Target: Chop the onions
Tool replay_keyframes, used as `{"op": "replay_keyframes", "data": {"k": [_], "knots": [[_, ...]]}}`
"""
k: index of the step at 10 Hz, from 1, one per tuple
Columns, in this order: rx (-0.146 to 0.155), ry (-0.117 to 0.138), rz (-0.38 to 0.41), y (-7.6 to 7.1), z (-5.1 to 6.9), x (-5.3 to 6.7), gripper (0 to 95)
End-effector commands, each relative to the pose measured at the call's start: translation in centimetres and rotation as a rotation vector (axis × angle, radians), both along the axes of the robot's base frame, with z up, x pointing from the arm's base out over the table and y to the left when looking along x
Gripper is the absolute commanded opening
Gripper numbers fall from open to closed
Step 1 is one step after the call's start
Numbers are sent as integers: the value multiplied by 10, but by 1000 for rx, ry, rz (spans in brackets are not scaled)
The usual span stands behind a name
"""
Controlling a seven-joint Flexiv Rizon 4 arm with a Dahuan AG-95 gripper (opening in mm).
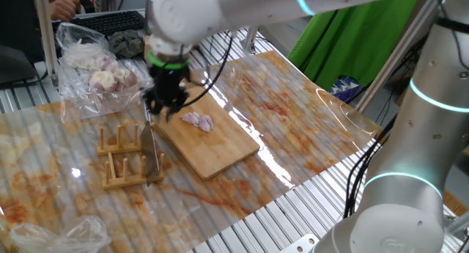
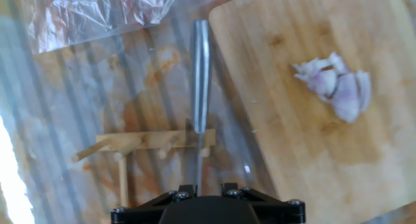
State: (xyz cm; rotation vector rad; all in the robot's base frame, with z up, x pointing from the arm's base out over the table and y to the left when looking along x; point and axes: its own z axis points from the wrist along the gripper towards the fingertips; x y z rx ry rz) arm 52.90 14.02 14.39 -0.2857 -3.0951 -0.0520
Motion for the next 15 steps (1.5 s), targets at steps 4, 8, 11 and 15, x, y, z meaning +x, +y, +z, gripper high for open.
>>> {"op": "replay_keyframes", "data": {"k": [4, 8, 11, 15], "knots": [[-16, -50, 150, -58, 9, 7, 190], [-17, -67, 218, -73, 3, 21, 190], [-18, -54, 251, -76, 2, 23, 0], [-8, -18, 250, -76, 3, 24, 0]]}}
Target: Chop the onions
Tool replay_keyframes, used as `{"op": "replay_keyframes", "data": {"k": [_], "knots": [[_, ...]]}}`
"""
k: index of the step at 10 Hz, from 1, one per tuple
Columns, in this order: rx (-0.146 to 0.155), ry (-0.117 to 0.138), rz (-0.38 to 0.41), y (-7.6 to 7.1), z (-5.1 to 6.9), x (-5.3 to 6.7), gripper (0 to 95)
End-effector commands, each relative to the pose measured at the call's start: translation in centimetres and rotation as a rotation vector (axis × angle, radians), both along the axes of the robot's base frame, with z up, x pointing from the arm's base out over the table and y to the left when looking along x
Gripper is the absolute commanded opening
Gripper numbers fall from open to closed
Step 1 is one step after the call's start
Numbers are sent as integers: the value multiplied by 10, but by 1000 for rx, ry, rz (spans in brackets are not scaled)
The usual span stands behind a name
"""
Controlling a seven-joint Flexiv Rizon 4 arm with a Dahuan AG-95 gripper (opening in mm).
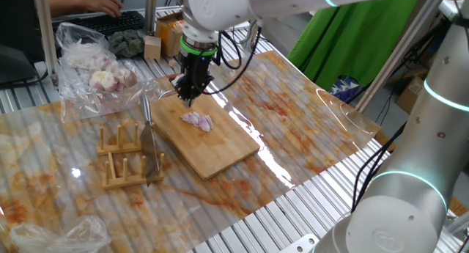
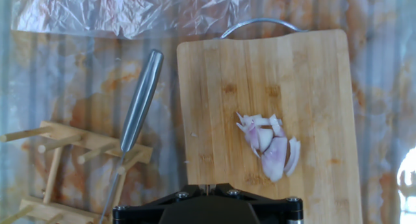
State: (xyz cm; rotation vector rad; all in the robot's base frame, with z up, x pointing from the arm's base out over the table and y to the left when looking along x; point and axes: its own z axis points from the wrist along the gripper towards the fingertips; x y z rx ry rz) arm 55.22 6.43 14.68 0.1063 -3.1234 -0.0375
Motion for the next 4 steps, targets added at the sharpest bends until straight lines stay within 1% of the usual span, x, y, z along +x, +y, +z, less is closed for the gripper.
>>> {"op": "replay_keyframes", "data": {"k": [1, 4], "knots": [[-2, 3, -2, 0, 0, 1, 0], [-2, 5, -8, 0, 0, 1, 0]]}}
